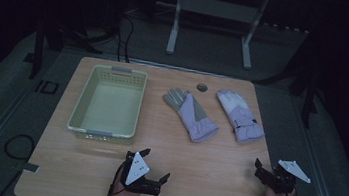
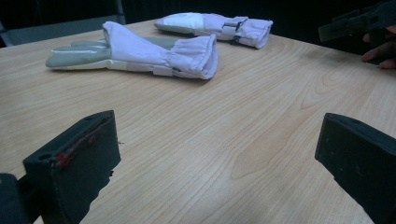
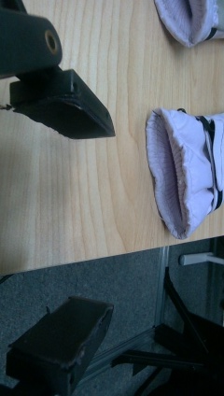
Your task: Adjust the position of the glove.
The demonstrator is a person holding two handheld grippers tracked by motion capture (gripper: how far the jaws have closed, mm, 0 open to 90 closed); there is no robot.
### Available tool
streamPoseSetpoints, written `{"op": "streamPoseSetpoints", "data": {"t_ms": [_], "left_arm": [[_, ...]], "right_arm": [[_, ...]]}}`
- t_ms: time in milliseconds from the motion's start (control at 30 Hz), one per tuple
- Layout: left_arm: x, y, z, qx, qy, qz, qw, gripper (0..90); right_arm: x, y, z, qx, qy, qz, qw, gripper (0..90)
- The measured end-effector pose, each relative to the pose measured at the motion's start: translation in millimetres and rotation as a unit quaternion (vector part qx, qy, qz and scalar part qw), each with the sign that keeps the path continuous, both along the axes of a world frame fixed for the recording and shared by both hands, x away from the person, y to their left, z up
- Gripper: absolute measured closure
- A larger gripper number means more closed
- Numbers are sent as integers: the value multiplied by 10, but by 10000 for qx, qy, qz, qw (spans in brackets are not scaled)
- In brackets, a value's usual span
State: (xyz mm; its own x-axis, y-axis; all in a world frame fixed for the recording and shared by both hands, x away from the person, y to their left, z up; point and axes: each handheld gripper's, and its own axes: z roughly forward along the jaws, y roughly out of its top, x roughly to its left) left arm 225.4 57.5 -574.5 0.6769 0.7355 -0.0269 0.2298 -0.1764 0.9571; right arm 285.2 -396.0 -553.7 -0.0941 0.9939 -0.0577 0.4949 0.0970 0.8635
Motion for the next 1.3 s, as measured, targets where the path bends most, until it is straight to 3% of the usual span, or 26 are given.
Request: {"op": "streamPoseSetpoints", "data": {"t_ms": [233, 400, 433, 533, 567, 733, 833, 967, 1133, 1167, 1200, 1300], "left_arm": [[10, -4, 1, -3, 47, -44, 10000, 0], [8, -4, 2, 6, 40, -53, 10000, 0], [7, -6, 2, 9, 35, -61, 10000, 0], [5, -8, 2, 21, 30, -62, 10000, 0], [3, -10, 2, 29, 20, -58, 10000, 0], [1, -9, 2, 30, 11, -46, 10000, 0], [1, -10, 2, 32, 12, -44, 10000, 0], [-1, -10, 2, 29, 10, -42, 10000, 0], [2, -7, 2, 18, 16, -55, 10000, 0], [3, -6, 1, 11, 16, -60, 10000, 0], [3, -6, 1, 11, 16, -60, 10000, 0], [3, -7, 1, 13, 15, -68, 10000, 0]], "right_arm": [[8, 15, -3, -53, 80, 6, 10000, 129], [33, 43, 14, -33, 346, 311, 9989, 126], [33, 46, 47, 104, 410, 424, 9982, 126], [37, 51, 76, 161, 476, 500, 9975, 126], [52, 67, 95, 214, 602, 573, 9963, 126], [90, 131, 141, 116, 737, 703, 9947, 126], [132, 202, 235, -26, 772, 817, 9937, 124], [203, 252, 353, -31, 809, 919, 9925, 111], [269, 287, 493, -32, 670, 877, 9939, 139], [316, 282, 552, 170, 770, 1120, 9906, 144], [343, 287, 583, 202, 817, 1188, 9893, 145], [417, 350, 671, 182, 795, 1180, 9897, 144]]}}
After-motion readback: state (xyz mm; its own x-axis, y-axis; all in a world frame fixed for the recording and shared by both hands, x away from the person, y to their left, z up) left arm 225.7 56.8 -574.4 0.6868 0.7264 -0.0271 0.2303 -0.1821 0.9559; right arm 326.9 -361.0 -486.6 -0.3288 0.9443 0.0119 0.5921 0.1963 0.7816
